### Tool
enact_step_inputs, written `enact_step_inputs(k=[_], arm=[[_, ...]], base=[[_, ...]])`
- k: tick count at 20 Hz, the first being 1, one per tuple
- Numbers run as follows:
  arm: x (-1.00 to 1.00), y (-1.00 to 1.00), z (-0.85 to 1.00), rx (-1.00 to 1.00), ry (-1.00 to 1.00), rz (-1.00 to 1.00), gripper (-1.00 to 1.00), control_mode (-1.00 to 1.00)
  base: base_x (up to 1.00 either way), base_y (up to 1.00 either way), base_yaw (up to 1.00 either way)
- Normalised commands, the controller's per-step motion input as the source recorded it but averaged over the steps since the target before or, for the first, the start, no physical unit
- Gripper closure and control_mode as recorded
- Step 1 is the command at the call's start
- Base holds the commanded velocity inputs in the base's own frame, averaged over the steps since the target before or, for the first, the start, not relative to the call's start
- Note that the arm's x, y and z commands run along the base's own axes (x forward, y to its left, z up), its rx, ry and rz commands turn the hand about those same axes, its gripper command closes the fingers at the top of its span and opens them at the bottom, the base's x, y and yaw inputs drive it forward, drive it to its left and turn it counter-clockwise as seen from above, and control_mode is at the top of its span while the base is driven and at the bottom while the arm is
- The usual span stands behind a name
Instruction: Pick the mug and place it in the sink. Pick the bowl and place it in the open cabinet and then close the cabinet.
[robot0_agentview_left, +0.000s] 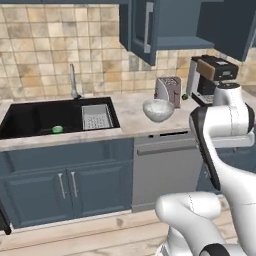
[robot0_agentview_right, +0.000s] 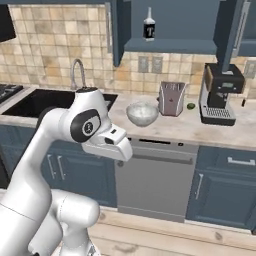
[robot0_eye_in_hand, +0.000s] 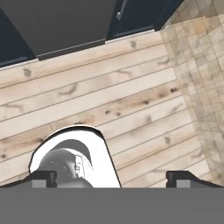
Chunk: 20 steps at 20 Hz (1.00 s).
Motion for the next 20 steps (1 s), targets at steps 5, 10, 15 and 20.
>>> enact_step_inputs(k=[5,10,15,20], arm=[[0.0,0.0,0.0,0.0,0.0,0.0,-1.0,1.0],[0.0,0.0,0.0,0.0,0.0,0.0,-1.0,1.0],[0.0,0.0,0.0,0.0,0.0,0.0,-1.0,1.0],[0.0,0.0,0.0,0.0,0.0,0.0,-1.0,1.0]], base=[[0.54,-0.14,-0.04],[0.69,-0.05,-0.02],[0.29,-0.63,0.0],[0.0,-0.6,0.0]])
